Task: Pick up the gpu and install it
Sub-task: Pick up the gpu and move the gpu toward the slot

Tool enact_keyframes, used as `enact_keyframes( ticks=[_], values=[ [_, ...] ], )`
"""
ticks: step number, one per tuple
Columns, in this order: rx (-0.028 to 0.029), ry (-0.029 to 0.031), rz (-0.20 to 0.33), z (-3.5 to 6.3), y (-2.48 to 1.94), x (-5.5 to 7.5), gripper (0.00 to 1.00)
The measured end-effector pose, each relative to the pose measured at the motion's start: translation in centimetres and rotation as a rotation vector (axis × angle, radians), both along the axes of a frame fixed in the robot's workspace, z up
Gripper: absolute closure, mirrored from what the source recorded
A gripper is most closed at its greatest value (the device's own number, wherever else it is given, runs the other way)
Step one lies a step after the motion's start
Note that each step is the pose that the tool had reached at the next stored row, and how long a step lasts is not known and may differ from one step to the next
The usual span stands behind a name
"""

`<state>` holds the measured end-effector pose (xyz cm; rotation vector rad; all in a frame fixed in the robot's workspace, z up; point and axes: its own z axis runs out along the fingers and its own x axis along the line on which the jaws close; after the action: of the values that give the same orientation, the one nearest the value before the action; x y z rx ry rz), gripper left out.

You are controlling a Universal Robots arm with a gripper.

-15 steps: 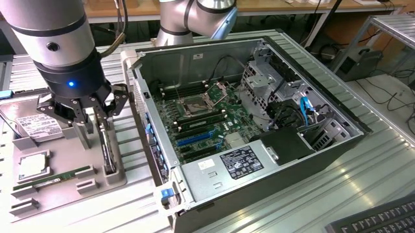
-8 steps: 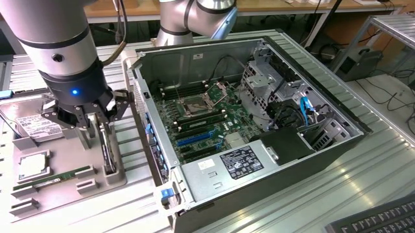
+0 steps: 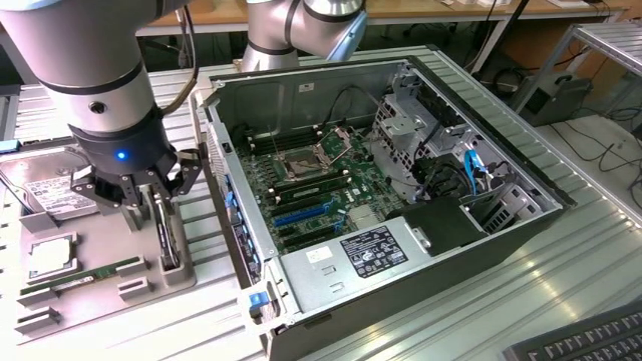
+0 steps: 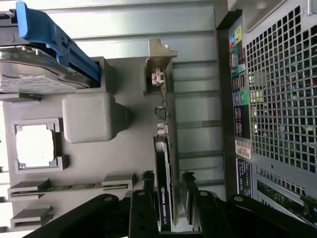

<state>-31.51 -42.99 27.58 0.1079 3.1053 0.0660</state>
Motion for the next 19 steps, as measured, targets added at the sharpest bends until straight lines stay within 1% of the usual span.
enact_keyframes(
  ticks=[3,5,9,10,19],
  values=[
    [-0.0001,0.0001,0.003,-0.54,0.02,0.0,0.64],
    [0.0,0.0,0.005,-0.91,0.11,0.0,0.64],
    [0.0,0.0,0.008,-1.82,0.79,-0.1,0.64],
    [0.0001,-0.0002,0.009,-2.01,0.88,-0.1,0.64],
    [-0.0002,-0.0001,0.011,-2.98,0.88,-0.2,0.64]
  ],
)
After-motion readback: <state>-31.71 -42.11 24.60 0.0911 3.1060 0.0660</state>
